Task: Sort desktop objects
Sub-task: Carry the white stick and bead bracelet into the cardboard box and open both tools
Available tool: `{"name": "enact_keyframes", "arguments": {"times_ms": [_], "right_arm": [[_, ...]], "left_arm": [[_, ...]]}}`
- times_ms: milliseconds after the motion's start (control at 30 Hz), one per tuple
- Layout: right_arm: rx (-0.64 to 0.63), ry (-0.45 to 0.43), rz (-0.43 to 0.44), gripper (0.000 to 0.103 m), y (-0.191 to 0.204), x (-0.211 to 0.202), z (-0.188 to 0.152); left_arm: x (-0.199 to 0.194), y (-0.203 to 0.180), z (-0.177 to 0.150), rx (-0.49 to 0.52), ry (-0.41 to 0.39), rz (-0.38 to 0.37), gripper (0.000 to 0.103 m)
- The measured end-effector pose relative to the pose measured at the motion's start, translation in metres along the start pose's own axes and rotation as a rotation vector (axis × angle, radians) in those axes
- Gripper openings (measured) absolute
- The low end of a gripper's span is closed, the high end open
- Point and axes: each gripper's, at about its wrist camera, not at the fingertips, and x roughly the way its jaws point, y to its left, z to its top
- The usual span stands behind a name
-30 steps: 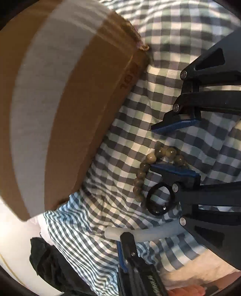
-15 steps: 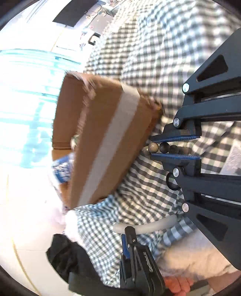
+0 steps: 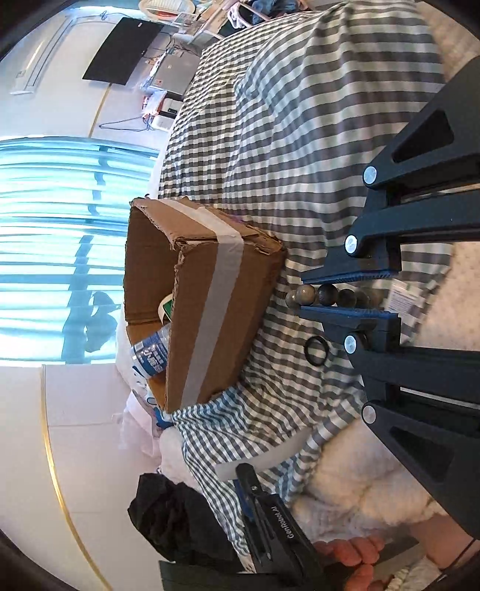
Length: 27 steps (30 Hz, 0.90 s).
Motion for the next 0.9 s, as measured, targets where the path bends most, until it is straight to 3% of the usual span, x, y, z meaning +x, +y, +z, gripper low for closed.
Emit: {"name": "enact_keyframes", "arguments": {"times_ms": [267, 600, 767, 900], "right_arm": [[-0.016, -0.012, 0.029, 0.011, 0.01, -0.021, -0.002], [-0.005, -0.004, 0.077, 0.011, 0.009, -0.022, 0.005], [0.009, -0.064, 0.136, 0.011, 0.002, -0.032, 0.038], [-0.033, -0.12, 0.142, 0.011, -0.002, -0.036, 0.078]], "left_arm": [[-0.027, 0.012, 0.005, -0.061, -0.04, -0.093, 0.017], [-0.031, 0.028, 0.011, -0.115, -0.06, -0.1, 0.017], [-0.055, 0.023, 0.022, -0.107, -0.174, -0.097, 0.017], [-0.057, 0.01, 0.048, -0.07, -0.187, -0.132, 0.017]]}}
